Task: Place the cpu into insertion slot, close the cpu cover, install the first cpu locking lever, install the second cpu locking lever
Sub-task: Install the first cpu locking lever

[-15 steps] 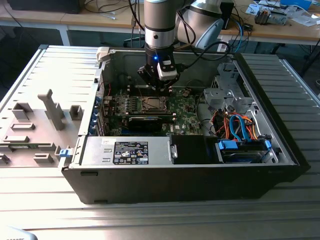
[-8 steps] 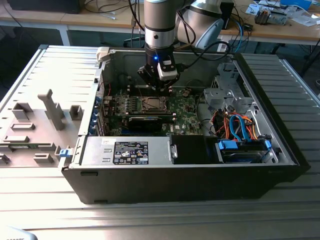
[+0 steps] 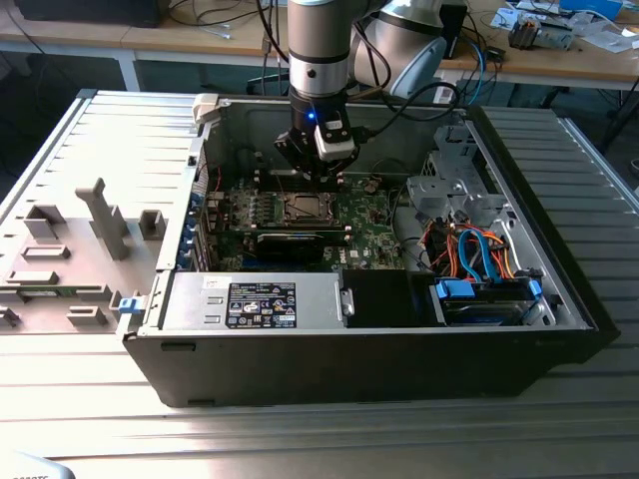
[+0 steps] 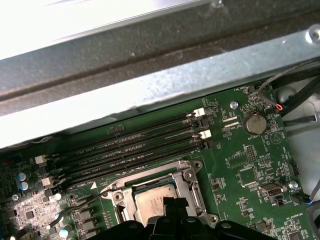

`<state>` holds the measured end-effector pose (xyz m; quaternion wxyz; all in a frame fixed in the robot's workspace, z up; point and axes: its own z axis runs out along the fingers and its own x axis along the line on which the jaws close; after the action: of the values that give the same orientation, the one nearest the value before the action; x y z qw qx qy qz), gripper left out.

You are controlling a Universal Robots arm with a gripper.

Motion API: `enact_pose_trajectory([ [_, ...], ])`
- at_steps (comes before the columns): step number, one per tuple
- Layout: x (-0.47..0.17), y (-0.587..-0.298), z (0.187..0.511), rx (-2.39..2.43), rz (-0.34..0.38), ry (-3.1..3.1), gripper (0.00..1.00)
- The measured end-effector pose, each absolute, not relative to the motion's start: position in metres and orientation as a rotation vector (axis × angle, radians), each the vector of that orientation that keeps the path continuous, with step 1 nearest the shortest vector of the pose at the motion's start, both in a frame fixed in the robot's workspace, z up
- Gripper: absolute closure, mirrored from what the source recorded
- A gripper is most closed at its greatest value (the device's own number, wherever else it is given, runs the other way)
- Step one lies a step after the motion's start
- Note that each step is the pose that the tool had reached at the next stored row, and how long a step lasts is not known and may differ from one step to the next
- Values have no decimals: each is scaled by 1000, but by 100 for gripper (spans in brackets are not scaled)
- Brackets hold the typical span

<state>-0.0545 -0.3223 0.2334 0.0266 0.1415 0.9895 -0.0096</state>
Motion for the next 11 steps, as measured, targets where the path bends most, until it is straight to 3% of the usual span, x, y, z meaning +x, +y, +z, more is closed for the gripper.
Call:
enact_pose_trajectory([
  [11,-55,-322,233,424,-29,3059,89],
])
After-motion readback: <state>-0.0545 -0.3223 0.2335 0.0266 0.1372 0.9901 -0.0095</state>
